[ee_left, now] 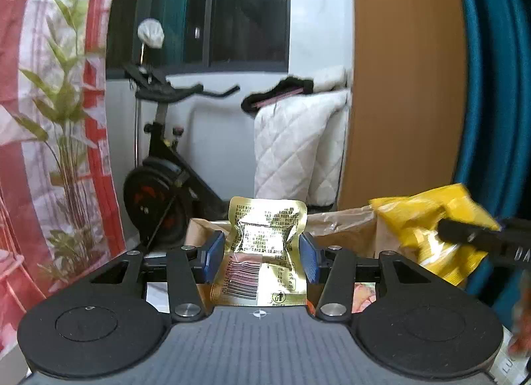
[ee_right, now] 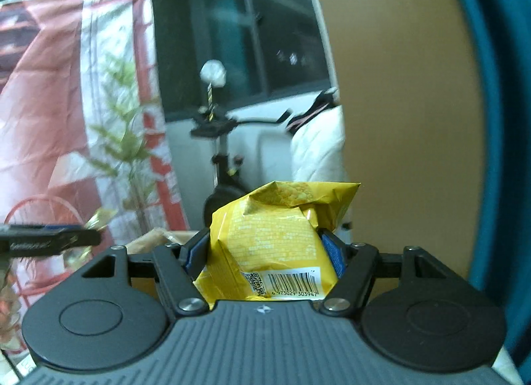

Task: Organize snacks
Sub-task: 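Carry the yellow chip bag with the right tool while the left carries a gold packet, drop both in box, then move both tools back down to the remaining snacks beside the box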

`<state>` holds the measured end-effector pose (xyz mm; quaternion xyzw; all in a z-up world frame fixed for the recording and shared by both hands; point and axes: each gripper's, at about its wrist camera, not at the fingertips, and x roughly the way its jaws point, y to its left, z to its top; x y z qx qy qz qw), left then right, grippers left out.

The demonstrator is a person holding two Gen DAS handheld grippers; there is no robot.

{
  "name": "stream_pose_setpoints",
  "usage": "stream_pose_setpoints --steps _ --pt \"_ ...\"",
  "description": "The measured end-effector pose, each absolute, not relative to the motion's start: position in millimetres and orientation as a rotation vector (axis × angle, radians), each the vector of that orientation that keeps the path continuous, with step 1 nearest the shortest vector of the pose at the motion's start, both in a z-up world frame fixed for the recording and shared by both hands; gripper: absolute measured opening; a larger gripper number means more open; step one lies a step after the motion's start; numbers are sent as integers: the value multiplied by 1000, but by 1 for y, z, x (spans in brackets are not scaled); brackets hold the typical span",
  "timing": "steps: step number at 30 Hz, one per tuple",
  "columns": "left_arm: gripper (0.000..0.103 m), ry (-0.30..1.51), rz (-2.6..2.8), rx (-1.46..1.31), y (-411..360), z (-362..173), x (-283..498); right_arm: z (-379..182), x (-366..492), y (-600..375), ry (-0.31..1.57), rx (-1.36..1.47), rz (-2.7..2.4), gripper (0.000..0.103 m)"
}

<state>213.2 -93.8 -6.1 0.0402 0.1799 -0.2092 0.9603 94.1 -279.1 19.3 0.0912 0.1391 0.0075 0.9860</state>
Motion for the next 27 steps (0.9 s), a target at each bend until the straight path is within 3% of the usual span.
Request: stream_pose_setpoints --steps 5,11,27 --pt "56 422 -427 99 -109 -18 240 3 130 -272 354 245 36 71" --pt "66 471 -447 122 -100 -31 239 -6 130 -280 409 285 34 82" --pt "66 482 -398 29 -18 -47 158 -13 32 -300 328 283 93 78"
